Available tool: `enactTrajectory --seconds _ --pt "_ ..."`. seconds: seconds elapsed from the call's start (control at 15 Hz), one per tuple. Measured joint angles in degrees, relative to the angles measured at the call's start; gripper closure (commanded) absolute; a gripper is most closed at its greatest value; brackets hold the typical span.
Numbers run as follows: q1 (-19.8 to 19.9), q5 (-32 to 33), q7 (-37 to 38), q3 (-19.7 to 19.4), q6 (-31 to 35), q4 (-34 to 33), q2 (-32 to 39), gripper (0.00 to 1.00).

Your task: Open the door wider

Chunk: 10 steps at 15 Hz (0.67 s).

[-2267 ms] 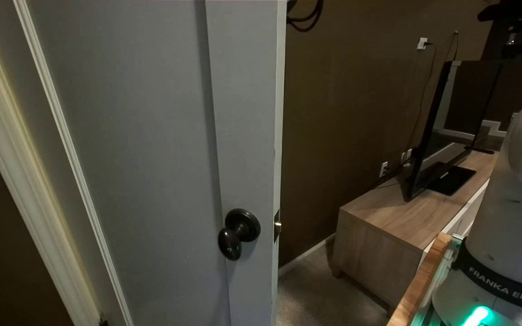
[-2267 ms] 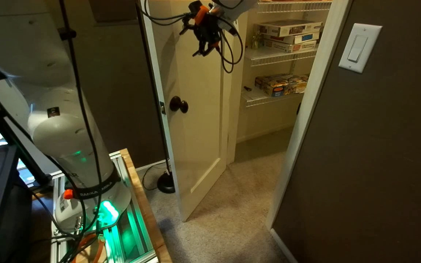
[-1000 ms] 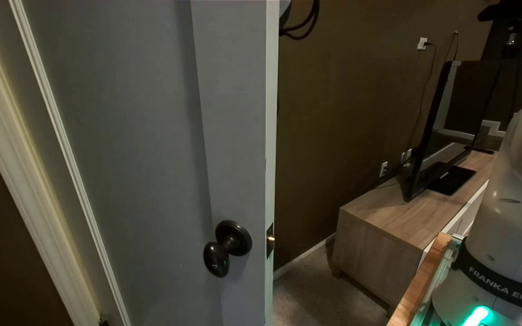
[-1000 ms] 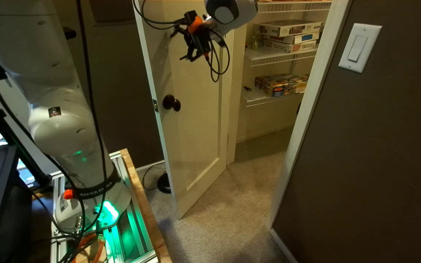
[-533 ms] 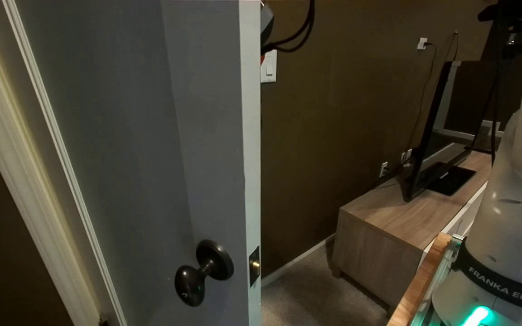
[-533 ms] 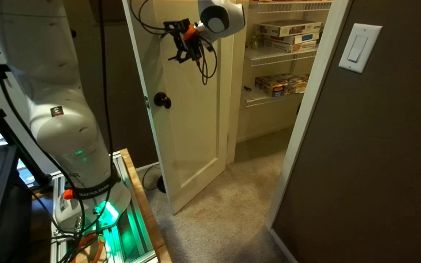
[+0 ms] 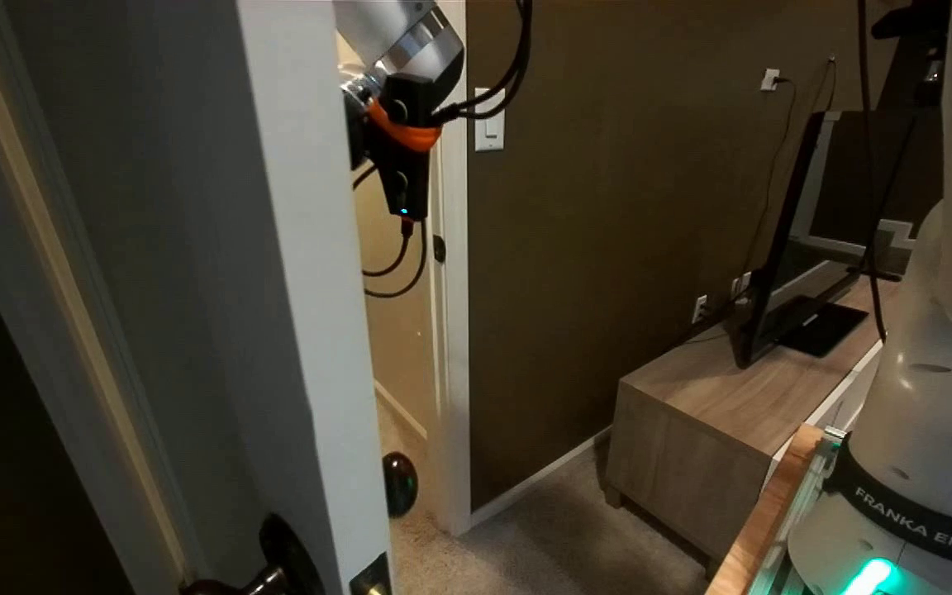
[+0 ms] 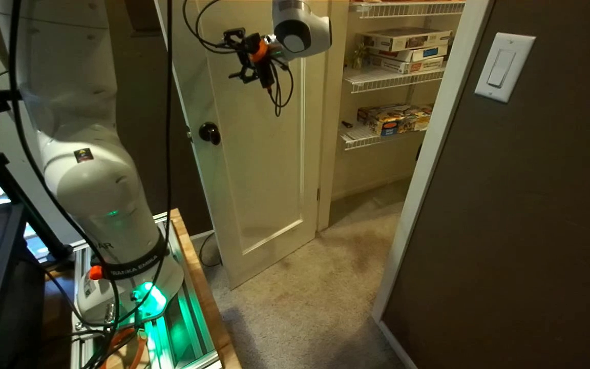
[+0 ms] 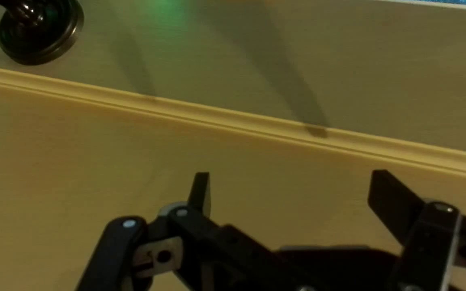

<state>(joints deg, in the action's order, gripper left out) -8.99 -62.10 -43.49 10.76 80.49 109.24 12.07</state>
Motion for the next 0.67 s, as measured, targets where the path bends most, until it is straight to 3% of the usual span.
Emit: enactTrajectory --seconds 0.67 --pt "-0.2 -4.8 -1.7 -0.3 0.5 -2.4 3.6 0.0"
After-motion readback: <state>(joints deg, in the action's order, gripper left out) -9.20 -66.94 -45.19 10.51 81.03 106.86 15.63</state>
